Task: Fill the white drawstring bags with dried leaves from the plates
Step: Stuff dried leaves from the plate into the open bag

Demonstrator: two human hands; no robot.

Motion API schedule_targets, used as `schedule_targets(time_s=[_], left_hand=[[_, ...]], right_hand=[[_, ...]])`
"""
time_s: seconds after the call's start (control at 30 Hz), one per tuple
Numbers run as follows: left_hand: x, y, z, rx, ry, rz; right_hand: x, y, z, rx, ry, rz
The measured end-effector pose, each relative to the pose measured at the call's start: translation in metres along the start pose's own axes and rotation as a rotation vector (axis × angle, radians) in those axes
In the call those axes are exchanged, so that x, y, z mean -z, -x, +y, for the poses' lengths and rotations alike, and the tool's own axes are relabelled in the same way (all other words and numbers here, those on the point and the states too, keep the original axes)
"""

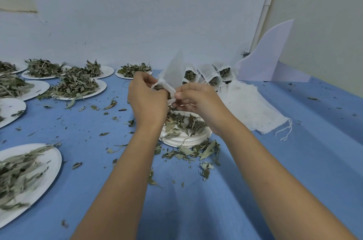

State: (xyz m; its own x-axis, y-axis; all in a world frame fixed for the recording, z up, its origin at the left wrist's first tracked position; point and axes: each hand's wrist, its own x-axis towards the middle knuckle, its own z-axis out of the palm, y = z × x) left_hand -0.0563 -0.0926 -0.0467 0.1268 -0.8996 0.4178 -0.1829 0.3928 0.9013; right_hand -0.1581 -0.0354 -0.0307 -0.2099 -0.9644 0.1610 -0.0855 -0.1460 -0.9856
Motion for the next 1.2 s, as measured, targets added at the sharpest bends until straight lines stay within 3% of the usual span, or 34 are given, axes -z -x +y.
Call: schedule_targets(time_s=[0.1, 0.23, 0.3, 0.37, 0.43, 0.53, 0.63, 0.77, 0.97, 1.07, 1.2], left_hand=[[0.001, -0.001, 0.000, -0.003, -0.006, 0.036], [0.003, -0.003, 0.004, 0.132, 0.174, -0.118], [0.005, -0.004, 0.005, 0.194, 0.283, -0.150], [0.005, -0.006, 0.003, 0.194, 0.297, -0.075], [0.005, -0.008, 0.001, 0.209, 0.318, 0.016], [0.005, -0.009, -0.003, 0.266, 0.374, 0.077], [0.005, -0.007, -0.006, 0.317, 0.400, 0.080], [0.005, -0.008, -0.006, 0.347, 0.452, 0.076], [0.005, -0.007, -0.005, 0.362, 0.497, 0.070], [0.006, -0.008, -0.006, 0.375, 0.518, 0.082], [0.006, -0.011, -0.007, 0.380, 0.527, 0.105]], right_hand=[[0.000, 0.000, 0.002, 0.036, 0.051, 0.008], [0.004, -0.001, 0.006, 0.086, 0.114, 0.147], [0.007, -0.001, 0.006, 0.074, 0.323, 0.218], [0.012, -0.001, 0.004, 0.014, 0.727, 0.263], [0.014, 0.000, 0.001, -0.119, 0.983, 0.213], [0.011, 0.003, 0.001, -0.354, 1.089, 0.035], [0.007, 0.004, 0.006, -0.438, 1.201, -0.102], [0.006, 0.002, 0.011, -0.377, 1.153, -0.123], [0.012, -0.003, 0.022, -0.170, 1.057, -0.012], [0.014, -0.006, 0.032, -0.096, 1.011, 0.116], [0.019, -0.009, 0.043, 0.145, 1.010, 0.424]])
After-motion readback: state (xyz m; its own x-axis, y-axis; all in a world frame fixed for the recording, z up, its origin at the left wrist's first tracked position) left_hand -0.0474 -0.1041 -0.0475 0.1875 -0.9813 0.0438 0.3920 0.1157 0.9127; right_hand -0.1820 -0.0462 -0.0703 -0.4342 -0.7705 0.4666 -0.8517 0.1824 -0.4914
